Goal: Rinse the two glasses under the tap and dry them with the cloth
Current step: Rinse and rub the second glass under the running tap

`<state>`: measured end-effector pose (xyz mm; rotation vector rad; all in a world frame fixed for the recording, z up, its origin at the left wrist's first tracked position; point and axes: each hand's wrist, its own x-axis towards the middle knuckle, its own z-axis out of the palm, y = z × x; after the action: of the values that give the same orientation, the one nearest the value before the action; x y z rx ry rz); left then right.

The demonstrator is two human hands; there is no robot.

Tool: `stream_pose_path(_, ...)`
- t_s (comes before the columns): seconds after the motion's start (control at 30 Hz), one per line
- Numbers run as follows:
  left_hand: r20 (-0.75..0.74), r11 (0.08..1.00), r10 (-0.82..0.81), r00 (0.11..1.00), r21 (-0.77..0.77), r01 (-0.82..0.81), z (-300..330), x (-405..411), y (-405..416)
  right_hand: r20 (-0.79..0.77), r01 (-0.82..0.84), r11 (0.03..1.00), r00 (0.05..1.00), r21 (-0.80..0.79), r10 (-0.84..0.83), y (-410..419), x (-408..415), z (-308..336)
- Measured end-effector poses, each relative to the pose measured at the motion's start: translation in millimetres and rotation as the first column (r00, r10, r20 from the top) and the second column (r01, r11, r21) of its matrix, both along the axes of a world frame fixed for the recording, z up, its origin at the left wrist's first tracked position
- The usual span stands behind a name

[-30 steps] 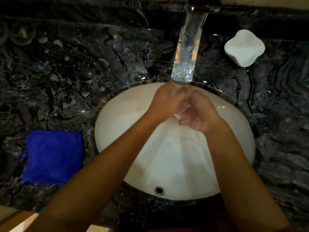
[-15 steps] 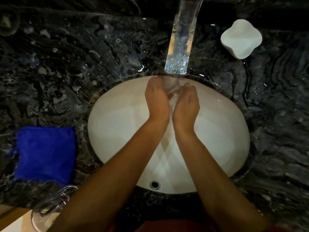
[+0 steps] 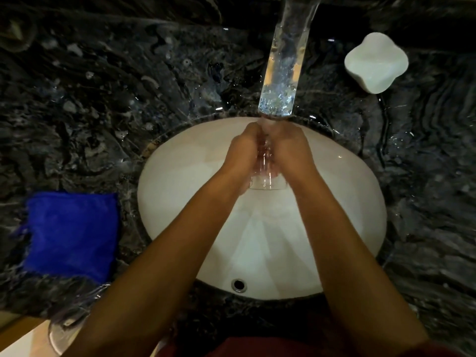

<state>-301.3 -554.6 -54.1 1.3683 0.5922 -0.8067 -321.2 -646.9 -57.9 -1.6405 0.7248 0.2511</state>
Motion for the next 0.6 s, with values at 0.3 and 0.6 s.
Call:
stream_pose_path(0.3,-0.169,0.967,0.204,0.964,-0.116,-0.225,-4.3,8.4,3.4,-0.109,-0.206,0.953,0.977,-0.224,0.186,13.5,-24.2,-3.7)
stream_pose_path(0.6,-0.061,0.874,0.262,0.963,-0.407,-0.264,-24.8,-7.0,22.9,-0.135,0.146,0.946,0.985,0.288,-0.111,11.5,-27.5,0.0)
